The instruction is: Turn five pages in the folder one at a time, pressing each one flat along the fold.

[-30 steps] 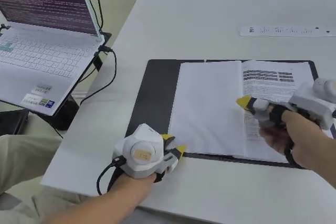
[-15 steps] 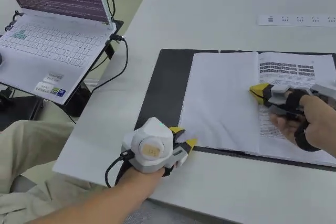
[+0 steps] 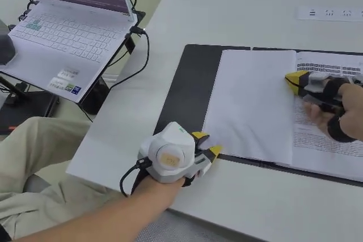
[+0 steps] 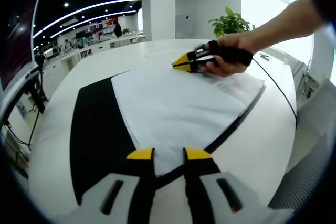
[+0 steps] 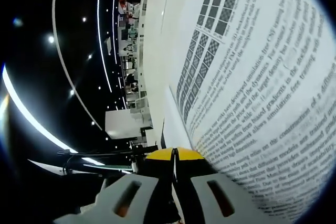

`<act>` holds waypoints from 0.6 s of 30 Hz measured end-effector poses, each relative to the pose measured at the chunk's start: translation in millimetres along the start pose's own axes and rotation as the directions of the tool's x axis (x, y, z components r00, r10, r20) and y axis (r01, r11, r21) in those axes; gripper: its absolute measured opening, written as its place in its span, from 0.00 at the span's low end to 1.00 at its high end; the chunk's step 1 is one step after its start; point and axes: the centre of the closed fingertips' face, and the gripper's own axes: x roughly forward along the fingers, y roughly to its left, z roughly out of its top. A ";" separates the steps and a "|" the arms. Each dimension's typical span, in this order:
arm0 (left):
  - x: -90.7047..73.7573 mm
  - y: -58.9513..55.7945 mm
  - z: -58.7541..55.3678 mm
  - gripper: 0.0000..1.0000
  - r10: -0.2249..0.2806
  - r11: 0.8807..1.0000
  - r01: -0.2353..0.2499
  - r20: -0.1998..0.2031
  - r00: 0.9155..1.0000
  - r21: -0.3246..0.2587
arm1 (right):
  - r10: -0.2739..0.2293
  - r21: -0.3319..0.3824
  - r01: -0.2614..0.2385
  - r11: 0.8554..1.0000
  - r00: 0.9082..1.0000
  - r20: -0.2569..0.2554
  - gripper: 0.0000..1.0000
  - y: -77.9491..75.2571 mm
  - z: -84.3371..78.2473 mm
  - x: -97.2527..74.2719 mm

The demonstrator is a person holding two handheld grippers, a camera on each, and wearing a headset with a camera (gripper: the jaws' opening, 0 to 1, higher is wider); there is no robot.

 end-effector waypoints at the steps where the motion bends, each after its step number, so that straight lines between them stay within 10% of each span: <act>1: 0.0 -0.1 0.0 0.19 0.001 1.000 -0.001 0.000 1.000 -0.001 | 0.001 0.004 -0.001 1.000 1.000 0.006 0.00 0.7 3.3 2.8; 18: -0.5 -0.7 0.1 0.19 0.005 1.000 -0.005 0.006 1.000 -0.003 | -0.020 0.054 0.015 0.998 0.995 0.095 0.00 13.2 47.0 34.7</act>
